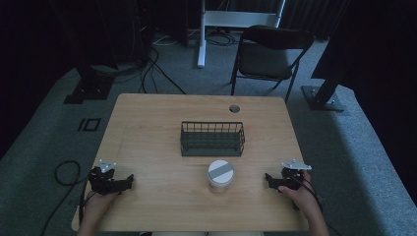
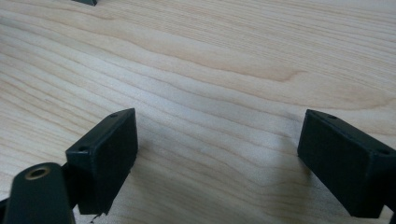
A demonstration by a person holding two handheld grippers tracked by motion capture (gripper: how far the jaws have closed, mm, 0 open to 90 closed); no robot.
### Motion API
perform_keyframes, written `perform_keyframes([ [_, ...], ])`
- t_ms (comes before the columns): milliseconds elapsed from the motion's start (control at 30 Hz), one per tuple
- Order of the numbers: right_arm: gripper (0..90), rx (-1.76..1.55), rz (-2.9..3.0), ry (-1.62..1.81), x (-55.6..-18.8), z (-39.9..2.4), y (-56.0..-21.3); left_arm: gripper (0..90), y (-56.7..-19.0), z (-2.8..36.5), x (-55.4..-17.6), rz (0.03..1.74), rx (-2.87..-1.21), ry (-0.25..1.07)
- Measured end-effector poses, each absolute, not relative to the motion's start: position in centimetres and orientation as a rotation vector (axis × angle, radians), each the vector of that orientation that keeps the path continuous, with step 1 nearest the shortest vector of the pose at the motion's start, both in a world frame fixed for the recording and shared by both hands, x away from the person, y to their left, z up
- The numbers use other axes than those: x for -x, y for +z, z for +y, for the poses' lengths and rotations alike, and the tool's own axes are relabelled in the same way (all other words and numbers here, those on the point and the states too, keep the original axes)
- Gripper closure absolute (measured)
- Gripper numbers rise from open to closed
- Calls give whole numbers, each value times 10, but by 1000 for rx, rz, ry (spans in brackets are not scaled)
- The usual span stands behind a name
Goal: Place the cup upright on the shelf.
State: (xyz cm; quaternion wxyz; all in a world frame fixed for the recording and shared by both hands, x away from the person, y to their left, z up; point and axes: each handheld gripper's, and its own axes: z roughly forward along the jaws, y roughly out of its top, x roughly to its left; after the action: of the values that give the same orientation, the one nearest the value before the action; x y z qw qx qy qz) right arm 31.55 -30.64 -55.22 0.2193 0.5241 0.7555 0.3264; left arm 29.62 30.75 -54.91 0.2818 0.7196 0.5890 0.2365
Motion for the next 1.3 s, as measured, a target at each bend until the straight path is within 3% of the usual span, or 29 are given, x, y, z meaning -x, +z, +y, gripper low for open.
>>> perform_keyframes([
  [1300, 115, -1402, 2113, 966, -313, -302, -551, 2, -549, 309, -296, 1603, -1909, 641],
])
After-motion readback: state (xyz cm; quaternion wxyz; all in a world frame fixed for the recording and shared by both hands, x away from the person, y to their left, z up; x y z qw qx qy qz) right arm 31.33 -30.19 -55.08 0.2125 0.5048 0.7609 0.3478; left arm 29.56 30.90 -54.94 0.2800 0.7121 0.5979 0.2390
